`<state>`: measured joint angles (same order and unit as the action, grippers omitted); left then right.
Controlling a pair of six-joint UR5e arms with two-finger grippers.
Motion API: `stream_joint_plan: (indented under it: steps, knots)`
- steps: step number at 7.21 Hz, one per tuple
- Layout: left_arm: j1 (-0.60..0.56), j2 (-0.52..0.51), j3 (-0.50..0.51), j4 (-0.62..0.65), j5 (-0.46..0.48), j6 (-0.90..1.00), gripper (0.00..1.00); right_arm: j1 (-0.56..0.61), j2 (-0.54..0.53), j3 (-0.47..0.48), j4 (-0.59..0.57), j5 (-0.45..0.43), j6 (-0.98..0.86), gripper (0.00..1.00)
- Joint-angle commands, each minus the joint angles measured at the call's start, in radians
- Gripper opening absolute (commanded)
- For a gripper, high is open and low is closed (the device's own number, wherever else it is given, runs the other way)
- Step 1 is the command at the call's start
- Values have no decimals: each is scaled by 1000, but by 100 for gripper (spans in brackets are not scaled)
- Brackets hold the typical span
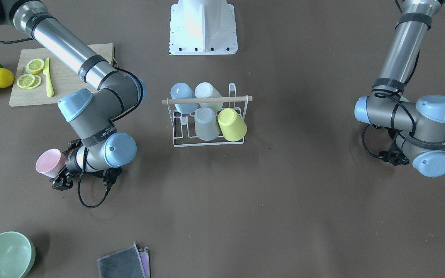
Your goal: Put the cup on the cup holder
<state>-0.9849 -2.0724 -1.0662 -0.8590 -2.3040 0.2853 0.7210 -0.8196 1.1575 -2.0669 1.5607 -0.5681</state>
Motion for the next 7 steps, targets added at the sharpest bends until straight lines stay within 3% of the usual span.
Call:
stream_joint_plan:
  steps: [1,2,5,7]
  knots:
    - [0,0,-3,0,0,0,97,0,-4,1,1,-1,1,67]
    - [0,0,-3,0,0,0,96,-8,-1,1,-1,-19,8,1]
    - [0,0,-9,0,2,2,77,-8,-1,1,-2,-59,-1,0]
    - [3,0,-11,5,3,0,46,6,-1,-1,-1,-76,-28,0]
